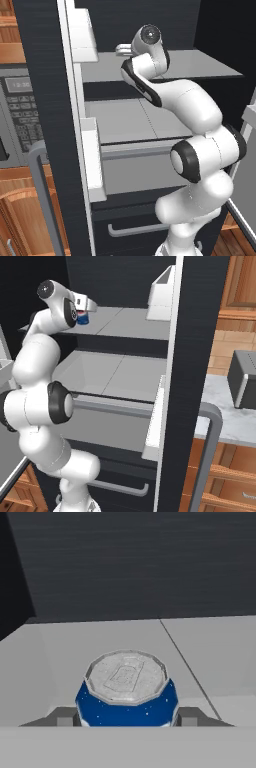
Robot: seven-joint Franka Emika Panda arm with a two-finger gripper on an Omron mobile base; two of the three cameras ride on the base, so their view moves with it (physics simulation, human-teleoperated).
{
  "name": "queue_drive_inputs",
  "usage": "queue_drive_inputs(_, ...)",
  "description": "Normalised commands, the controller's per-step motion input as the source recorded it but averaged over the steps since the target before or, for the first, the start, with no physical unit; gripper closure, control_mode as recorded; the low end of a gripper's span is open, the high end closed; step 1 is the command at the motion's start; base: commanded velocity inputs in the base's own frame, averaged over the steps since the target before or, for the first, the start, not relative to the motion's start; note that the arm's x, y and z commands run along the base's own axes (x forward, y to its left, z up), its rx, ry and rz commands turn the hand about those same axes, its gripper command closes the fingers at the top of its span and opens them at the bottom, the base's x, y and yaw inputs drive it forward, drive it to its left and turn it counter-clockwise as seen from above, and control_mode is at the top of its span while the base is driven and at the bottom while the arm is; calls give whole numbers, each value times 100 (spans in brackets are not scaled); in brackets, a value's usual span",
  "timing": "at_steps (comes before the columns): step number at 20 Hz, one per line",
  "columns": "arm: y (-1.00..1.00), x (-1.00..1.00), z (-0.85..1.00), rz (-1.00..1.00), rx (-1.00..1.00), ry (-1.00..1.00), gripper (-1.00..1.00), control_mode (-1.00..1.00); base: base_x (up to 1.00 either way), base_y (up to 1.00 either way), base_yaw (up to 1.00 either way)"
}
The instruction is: Open the fridge, grab two sodas, and place both sodas inside the bowl with ice on the dining counter.
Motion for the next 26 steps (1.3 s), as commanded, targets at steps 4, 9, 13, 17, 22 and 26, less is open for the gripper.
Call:
queue_drive_inputs(4,-3,-36,21,-6,1,-1,100,-100,0,0,0)
queue_drive_inputs(9,-23,-36,27,-8,4,0,100,-100,0,0,0)
queue_drive_inputs(13,-25,-74,6,-6,7,0,100,-100,0,0,0)
queue_drive_inputs(17,-15,-100,-5,-1,1,-6,100,-100,0,0,0)
queue_drive_inputs(22,-43,-100,-11,0,0,-6,100,-100,0,0,0)
queue_drive_inputs(26,-49,-100,-24,0,0,-3,100,-100,0,0,0)
